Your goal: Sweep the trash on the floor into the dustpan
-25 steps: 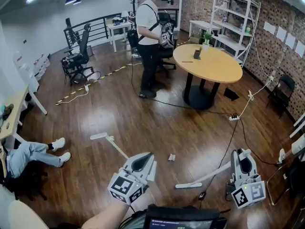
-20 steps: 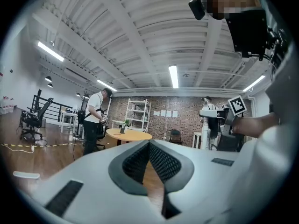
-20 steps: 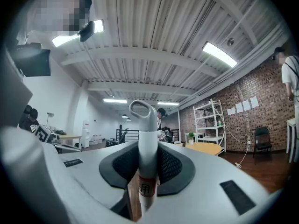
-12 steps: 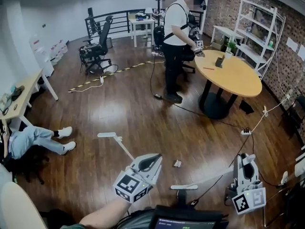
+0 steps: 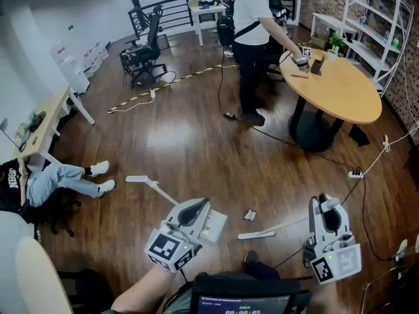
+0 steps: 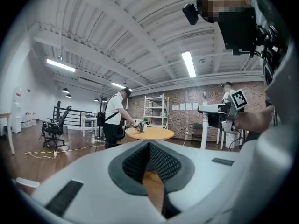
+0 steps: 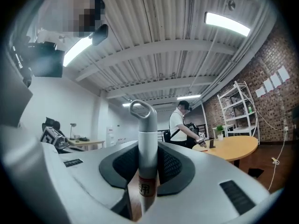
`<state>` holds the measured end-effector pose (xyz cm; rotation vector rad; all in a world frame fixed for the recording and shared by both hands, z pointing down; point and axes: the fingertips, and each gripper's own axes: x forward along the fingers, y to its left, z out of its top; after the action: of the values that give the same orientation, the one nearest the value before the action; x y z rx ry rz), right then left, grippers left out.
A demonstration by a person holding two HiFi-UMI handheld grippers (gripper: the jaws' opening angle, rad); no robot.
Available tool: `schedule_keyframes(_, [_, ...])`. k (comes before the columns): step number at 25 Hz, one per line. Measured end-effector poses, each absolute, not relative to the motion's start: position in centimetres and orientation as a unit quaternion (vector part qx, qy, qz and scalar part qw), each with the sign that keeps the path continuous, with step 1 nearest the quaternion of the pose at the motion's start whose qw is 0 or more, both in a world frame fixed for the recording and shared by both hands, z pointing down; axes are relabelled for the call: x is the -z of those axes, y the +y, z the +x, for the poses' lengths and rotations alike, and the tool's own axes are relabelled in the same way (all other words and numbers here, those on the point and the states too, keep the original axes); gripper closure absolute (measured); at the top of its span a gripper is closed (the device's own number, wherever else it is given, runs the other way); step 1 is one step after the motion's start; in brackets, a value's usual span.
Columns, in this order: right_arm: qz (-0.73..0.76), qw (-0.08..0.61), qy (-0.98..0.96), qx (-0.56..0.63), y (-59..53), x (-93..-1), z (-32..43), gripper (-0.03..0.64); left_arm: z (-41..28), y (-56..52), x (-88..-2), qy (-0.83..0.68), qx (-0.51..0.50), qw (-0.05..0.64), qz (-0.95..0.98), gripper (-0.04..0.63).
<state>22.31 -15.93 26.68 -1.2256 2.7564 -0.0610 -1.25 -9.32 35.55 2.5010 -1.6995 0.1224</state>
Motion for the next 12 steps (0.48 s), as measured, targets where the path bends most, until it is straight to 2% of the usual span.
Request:
schedule_keyframes(4, [-0.385, 0.055, 0.921, 0.015, -22.1, -28.3, 24.3, 0.517, 1.0, -12.9, -36.5, -0.588, -0.041, 0.076, 0.804, 0.578])
schedule_keyframes(12, [-0.358, 0.027, 0.933, -0.011, -32.4, -35.0, 24.8, 0.517, 0.5, -16.3, -40.4, -0.658, -0.031, 0.117, 0.743, 0.58])
